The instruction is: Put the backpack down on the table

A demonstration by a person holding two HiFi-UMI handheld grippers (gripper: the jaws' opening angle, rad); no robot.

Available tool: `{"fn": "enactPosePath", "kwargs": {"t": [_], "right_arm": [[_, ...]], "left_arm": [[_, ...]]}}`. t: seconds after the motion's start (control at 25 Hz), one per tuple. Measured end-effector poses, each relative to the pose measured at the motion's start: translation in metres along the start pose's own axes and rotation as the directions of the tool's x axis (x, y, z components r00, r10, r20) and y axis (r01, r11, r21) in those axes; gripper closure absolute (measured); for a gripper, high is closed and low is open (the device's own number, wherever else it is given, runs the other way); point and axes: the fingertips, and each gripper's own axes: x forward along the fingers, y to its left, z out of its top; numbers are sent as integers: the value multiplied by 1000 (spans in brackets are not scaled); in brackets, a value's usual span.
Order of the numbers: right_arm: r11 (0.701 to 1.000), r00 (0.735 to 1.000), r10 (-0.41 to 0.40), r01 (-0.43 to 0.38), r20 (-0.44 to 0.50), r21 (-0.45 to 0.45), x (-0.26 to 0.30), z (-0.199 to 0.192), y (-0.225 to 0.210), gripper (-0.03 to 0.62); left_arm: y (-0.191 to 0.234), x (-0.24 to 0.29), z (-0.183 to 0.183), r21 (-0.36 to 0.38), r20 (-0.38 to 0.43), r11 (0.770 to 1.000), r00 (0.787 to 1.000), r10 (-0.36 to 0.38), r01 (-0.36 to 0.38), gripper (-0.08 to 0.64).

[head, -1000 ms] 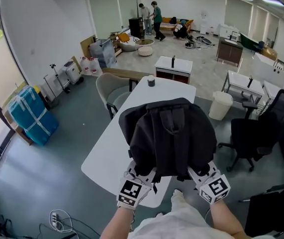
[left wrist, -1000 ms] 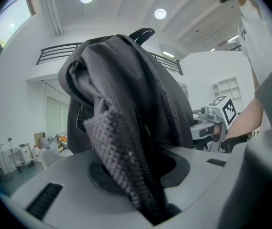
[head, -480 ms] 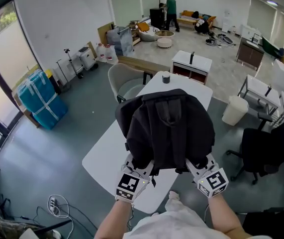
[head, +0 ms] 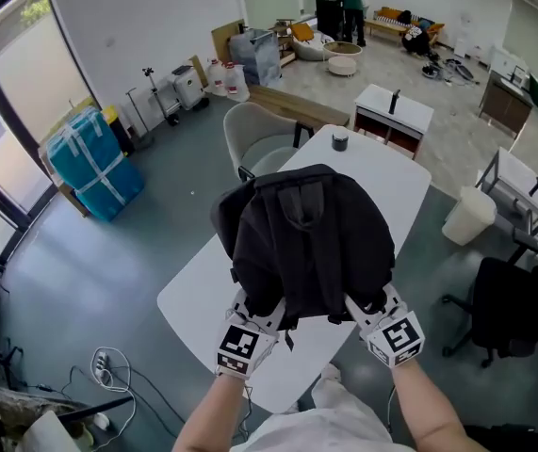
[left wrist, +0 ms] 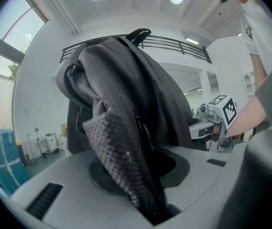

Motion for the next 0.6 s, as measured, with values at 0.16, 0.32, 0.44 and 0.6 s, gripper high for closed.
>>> {"fn": "enactPosePath", "kwargs": {"t": [0.16, 0.32, 0.44, 0.6], "right_arm": [[1000, 1000, 23, -23, -15, 15, 23, -17, -9, 466], [999, 999, 31, -30, -37, 23, 44, -34, -15, 468], [999, 997, 42, -40, -68, 27, 59, -49, -20, 468], [998, 995, 57, -55, -86, 26, 76, -68, -28, 466]], "left_arm": [[15, 13, -17, -7, -21, 999, 999, 38, -38, 445], [28, 25, -33, -10, -43, 997, 996, 73, -73, 445], [37, 36, -49, -27, -71, 996, 994, 78, -81, 445], [47, 50, -69, -35, -89, 995, 992, 92, -95, 445]]}}
